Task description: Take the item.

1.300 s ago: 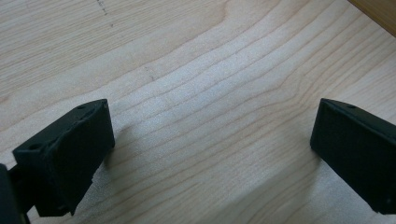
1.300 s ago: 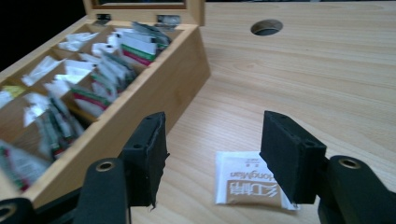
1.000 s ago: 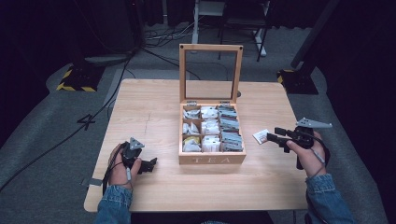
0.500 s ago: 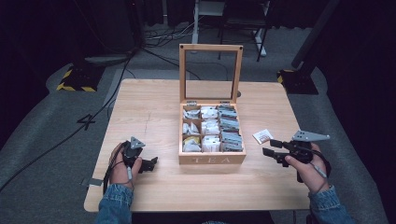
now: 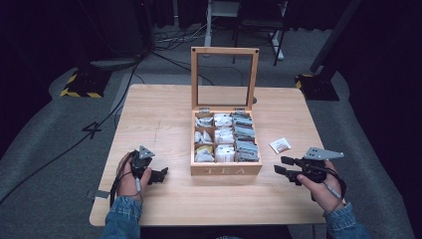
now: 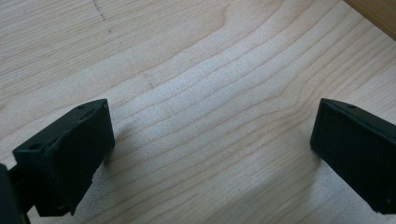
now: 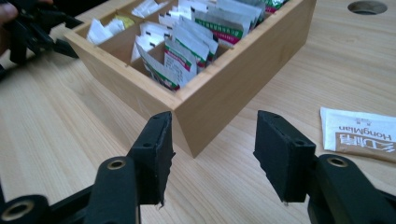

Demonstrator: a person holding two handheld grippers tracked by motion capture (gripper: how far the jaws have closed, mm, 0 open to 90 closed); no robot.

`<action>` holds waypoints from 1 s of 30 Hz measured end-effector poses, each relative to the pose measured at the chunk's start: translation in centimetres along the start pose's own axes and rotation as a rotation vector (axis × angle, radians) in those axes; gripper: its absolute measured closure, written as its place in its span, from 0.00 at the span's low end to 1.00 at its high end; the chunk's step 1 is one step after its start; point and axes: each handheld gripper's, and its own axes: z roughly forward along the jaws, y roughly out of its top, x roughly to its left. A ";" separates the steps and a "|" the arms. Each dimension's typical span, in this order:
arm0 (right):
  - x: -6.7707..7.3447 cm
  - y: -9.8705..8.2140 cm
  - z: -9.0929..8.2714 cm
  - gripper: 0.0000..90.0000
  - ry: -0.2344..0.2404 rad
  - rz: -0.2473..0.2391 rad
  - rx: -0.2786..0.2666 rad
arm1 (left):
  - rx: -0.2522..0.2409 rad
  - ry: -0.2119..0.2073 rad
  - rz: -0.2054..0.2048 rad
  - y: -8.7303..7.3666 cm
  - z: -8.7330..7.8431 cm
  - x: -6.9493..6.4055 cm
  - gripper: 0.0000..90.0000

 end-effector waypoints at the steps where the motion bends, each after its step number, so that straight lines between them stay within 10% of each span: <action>1: 0.0 -0.2 0.3 0.52 -0.004 -0.003 0.013 | 0.000 0.000 0.000 0.0 0.0 0.0 0.00; 30: 0.1 -3.4 5.3 0.35 -0.015 -0.104 0.176 | 0.000 0.000 0.000 0.0 0.0 0.0 0.00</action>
